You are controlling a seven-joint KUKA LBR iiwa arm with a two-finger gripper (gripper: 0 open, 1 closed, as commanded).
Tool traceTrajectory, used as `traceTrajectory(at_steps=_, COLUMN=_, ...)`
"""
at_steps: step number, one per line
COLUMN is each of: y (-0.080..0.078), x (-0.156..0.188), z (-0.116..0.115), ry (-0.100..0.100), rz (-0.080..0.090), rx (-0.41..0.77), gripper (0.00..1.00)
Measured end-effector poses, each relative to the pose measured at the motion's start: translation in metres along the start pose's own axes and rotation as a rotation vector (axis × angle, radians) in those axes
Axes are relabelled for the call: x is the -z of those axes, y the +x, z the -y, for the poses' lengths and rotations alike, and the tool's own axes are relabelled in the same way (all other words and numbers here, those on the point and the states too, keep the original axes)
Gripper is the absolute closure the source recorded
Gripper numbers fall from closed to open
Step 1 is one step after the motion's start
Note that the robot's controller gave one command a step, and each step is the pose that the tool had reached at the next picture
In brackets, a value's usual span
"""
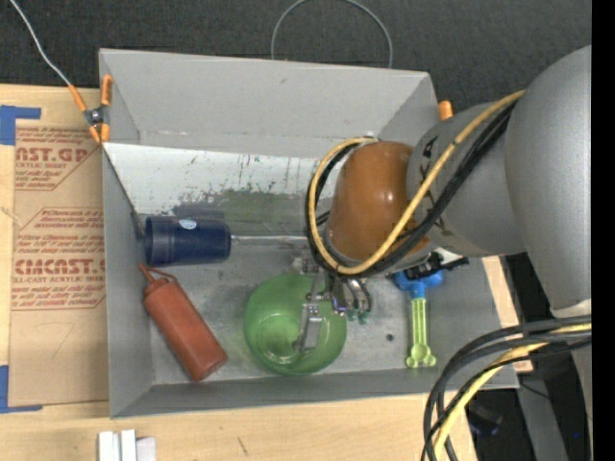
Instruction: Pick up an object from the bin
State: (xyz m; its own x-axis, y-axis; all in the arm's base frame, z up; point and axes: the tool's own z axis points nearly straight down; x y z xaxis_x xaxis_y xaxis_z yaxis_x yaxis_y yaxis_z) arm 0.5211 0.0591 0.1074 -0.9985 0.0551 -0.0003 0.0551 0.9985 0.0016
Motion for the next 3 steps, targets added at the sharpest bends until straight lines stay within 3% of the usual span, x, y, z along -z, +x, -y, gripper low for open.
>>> traceTrajectory(at_steps=1, y=-0.019, x=-0.035, z=-0.003, ry=0.001, rz=0.001, rx=-0.006, gripper=0.00)
traceTrajectory(at_steps=2, y=-0.022, x=-0.035, z=-0.018, ry=-0.001, rz=0.006, rx=0.139, gripper=1.00)
traceTrajectory(at_steps=3, y=-0.022, x=-0.035, z=-0.018, ry=-0.001, rz=0.006, rx=0.139, gripper=1.00)
